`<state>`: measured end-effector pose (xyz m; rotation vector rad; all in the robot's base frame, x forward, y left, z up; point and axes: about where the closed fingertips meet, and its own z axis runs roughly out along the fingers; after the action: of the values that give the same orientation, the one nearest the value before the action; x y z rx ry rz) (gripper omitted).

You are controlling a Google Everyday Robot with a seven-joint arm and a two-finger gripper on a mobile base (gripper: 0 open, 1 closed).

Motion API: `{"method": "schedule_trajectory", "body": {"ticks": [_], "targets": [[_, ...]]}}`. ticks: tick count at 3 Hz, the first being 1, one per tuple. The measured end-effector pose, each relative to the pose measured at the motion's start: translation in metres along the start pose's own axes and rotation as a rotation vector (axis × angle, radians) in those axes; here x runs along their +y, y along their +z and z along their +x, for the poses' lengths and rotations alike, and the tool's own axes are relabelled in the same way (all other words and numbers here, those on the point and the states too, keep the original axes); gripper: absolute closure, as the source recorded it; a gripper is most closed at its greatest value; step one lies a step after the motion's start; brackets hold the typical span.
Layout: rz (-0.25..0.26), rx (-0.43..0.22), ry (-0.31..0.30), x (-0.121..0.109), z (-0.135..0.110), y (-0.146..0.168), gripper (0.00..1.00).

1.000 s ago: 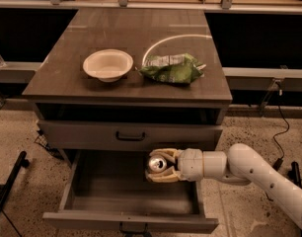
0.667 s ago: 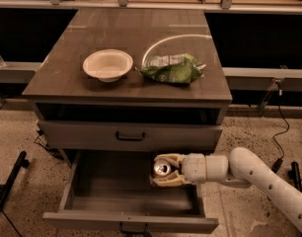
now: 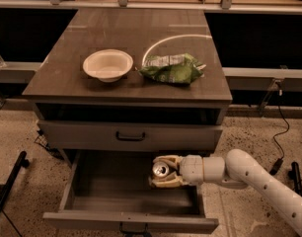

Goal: Place orange can into middle drawer

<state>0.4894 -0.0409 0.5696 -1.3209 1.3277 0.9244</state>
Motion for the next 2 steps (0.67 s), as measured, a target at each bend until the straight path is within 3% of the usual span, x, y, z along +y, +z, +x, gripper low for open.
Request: {"method": "schedule_trajectory", "body": {"ticks": [2], "targets": [[0.001,0.042,0.006,0.004,0.043,0.001,1.0]]}}
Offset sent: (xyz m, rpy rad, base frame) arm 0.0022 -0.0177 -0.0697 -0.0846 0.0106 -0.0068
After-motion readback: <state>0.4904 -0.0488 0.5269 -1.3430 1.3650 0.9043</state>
